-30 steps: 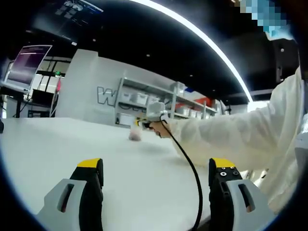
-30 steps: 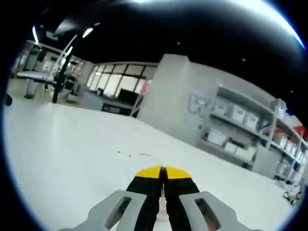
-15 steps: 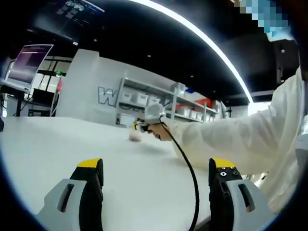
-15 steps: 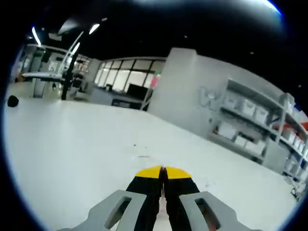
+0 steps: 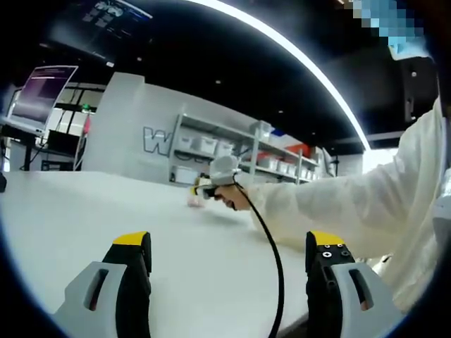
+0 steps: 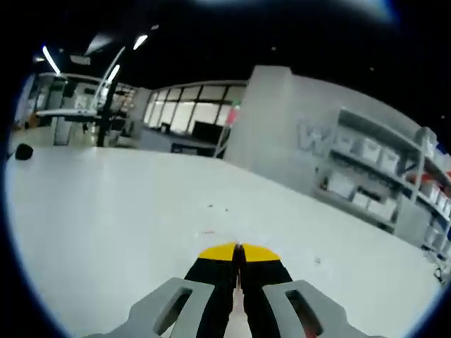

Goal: Open the resealable bag by pulling the two sides of the seal apart until the entire bag opening is separated and visibly accessible.

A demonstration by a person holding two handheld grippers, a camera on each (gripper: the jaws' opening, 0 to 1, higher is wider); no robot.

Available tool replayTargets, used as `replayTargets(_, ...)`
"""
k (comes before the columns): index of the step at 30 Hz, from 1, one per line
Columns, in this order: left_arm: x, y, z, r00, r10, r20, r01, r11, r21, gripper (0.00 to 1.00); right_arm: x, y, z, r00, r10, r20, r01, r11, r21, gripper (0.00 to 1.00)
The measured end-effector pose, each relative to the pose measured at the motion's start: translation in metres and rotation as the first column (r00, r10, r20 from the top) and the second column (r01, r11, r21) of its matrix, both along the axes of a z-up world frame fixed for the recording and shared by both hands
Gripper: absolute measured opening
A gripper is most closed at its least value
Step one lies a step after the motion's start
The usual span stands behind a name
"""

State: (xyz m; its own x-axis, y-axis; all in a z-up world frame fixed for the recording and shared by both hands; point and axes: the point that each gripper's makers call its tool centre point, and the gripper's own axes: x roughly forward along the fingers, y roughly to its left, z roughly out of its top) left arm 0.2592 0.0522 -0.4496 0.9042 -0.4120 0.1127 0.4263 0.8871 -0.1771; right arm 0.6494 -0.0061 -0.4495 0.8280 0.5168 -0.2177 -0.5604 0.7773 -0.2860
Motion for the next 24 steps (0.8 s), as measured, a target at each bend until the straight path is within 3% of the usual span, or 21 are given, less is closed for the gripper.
replayTargets(12, -0.002, 0.003, 0.002, 1.000, 0.004, 0.007, -0.004, 1.000, -0.002, 0.89, -0.015, 0.014, -0.027, 0.995, 0.046, -0.089, -0.048, 0.998, -0.030, 0.00)
replayTargets(14, -0.002, 0.004, 0.004, 1.000, 0.005, 0.012, -0.005, 1.000, -0.001, 0.89, -0.017, 0.016, -0.031, 0.992, 0.051, -0.112, -0.054, 0.998, -0.026, 0.04)
replayTargets(16, -0.002, 0.004, 0.005, 1.000, 0.007, 0.015, -0.007, 1.000, 0.001, 0.89, -0.018, 0.017, -0.030, 0.992, 0.054, -0.113, -0.057, 0.998, -0.028, 0.10)
replayTargets(24, -0.003, 0.002, 0.007, 1.000, -0.004, 0.020, 0.004, 1.000, -0.001, 0.89, -0.024, 0.016, -0.025, 0.992, 0.070, -0.101, -0.076, 0.996, -0.048, 0.11)
